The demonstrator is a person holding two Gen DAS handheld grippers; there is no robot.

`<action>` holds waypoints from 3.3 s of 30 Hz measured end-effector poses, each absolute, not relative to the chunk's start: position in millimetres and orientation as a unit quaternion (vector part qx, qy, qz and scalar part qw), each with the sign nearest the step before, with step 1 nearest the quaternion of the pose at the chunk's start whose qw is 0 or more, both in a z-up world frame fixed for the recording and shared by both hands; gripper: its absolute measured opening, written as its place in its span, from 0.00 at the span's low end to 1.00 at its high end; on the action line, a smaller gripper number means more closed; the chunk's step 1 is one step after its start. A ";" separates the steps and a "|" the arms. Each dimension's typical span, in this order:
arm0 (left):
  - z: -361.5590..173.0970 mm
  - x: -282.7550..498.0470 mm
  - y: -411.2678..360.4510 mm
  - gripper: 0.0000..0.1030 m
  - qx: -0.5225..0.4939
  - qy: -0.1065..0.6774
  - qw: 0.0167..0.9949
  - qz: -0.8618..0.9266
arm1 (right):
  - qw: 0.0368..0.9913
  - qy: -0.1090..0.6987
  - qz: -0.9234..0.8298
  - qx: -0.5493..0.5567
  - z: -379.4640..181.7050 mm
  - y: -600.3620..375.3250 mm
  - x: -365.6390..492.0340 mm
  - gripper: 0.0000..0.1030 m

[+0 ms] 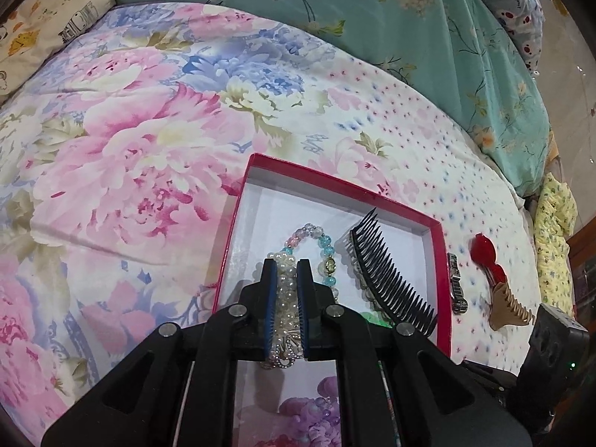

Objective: Organize jewelry
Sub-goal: 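Carry the pearl clip and green band into the tray and open both tools, then withdraw both tools and move them toward the claw clip and red bow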

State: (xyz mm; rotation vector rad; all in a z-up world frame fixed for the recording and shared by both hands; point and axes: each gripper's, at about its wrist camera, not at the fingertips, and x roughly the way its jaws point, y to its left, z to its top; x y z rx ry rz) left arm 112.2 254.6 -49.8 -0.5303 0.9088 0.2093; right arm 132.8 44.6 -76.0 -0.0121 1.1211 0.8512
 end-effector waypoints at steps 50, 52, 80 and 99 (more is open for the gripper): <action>4.9 63.1 151.9 0.80 -0.232 0.441 0.863 0.081 | 0.828 0.456 0.303 0.120 -12.5 -200.6 90.8 0.39; 5.4 62.6 141.9 0.80 -0.230 0.441 0.865 0.074 | 0.830 0.454 0.301 0.123 -11.4 -205.9 90.7 0.39; 0.5 100.4 62.6 0.80 -0.190 0.479 0.857 0.007 | 0.845 0.434 0.298 0.088 1.7 -234.9 130.4 0.47; -19.2 139.5 21.6 0.80 -0.227 0.501 0.834 -0.040 | 0.790 0.523 0.317 0.037 -53.7 -178.0 295.9 0.35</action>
